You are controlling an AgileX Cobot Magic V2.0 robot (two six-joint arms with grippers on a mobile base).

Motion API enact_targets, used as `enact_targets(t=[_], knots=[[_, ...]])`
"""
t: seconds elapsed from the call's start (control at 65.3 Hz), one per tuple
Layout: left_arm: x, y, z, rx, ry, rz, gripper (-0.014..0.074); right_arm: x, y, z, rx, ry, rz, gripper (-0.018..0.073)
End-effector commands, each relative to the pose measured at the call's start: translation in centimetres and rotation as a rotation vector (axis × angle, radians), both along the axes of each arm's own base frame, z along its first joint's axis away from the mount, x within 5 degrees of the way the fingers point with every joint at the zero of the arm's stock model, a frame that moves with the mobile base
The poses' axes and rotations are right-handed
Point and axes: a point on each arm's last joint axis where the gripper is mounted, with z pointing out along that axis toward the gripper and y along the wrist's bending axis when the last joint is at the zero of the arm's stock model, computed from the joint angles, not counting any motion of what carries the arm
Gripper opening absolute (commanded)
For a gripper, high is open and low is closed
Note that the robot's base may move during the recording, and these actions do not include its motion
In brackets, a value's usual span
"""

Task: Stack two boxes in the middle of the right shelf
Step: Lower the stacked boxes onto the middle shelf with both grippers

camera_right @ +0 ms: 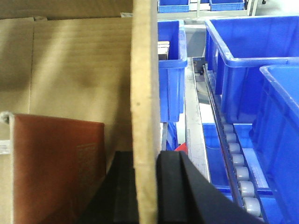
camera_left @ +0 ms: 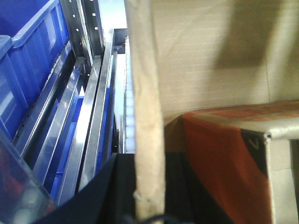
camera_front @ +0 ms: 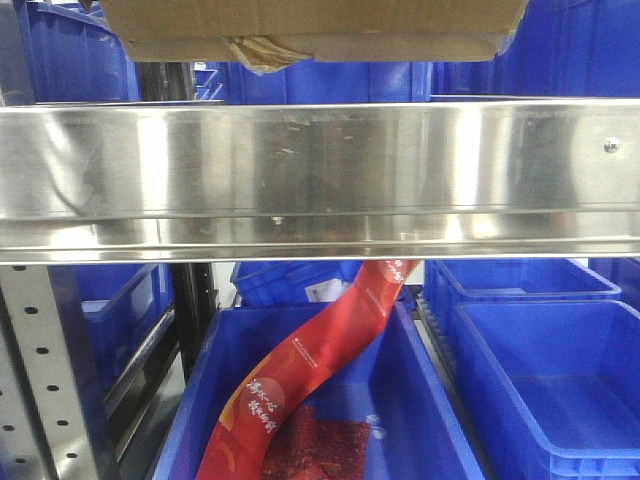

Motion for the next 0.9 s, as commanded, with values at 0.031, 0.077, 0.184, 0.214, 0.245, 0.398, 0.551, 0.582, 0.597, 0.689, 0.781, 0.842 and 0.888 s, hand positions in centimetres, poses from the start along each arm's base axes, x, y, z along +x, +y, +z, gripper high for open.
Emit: enact_targets(t=[0.031,0.077,0.184,0.214,0.245,0.398,0.551,0.582,0.597,0.689,0.781,0.842,0.888], knots=[[-0.6,0.2,1.3,-0.005,-0.063,-0.013,-0.0111,-0.4,-0.3,1.4,-0.004,-0.082,0.01,-0.0155],[-0.6,0.2,1.3,-0.005,-0.063,-0.013,-0.0111,-0.4,-0.3,1.4,-0.004,-0.082,0.01,-0.0155],[-0.7,0.2,1.1,-0.022,-0.041,-0.014,-0.0111,-0.4,-0.3,1.2,0.0,-0.055,0.001,-0.0155],[-0.7,0.1,0.9,-0.045,-0.021,-0.016,-0.0111,-0.5,-0.3,1.0,0.017,-0.03,-0.005,-0.0155],[-0.9,-0.1,0.6,-0.076,0.018,-0.021,-0.0111,-0.6,-0.2,0.6,0.047,0.009,-0.009,-0.0155],[-1.2,0.0,-0.7,-0.085,0.156,0.019,-0.0111,-1.2,-0.4,-1.1,0.107,0.215,-0.06,-0.0155],[-0.7,0.0,-1.7,-0.056,0.213,0.046,-0.0111,-1.6,-0.6,-1.7,0.092,0.284,-0.089,-0.0155],[-0.6,-0.1,-1.9,-0.054,0.217,0.046,-0.0111,-1.6,-0.6,-1.7,0.092,0.286,-0.09,-0.0155],[-0.5,-0.2,-1.9,-0.053,0.217,0.045,-0.0111,-1.6,-0.6,-1.7,0.092,0.286,-0.09,-0.0155],[-0.1,-0.3,-2.1,-0.043,0.202,0.042,-0.0111,-1.6,-0.6,-1.7,0.092,0.286,-0.09,-0.0155],[0.1,-0.4,-1.8,-0.046,0.165,0.027,-0.0111,-1.5,-0.6,-1.7,0.093,0.282,-0.088,-0.0155],[0.2,-0.5,-1.6,-0.049,0.145,0.017,-0.0111,-1.5,-0.6,-1.7,0.093,0.28,-0.087,-0.0155],[0.2,-0.5,-1.6,-0.051,0.139,0.014,-0.0111,-1.5,-0.6,-1.7,0.093,0.28,-0.087,-0.0155]])
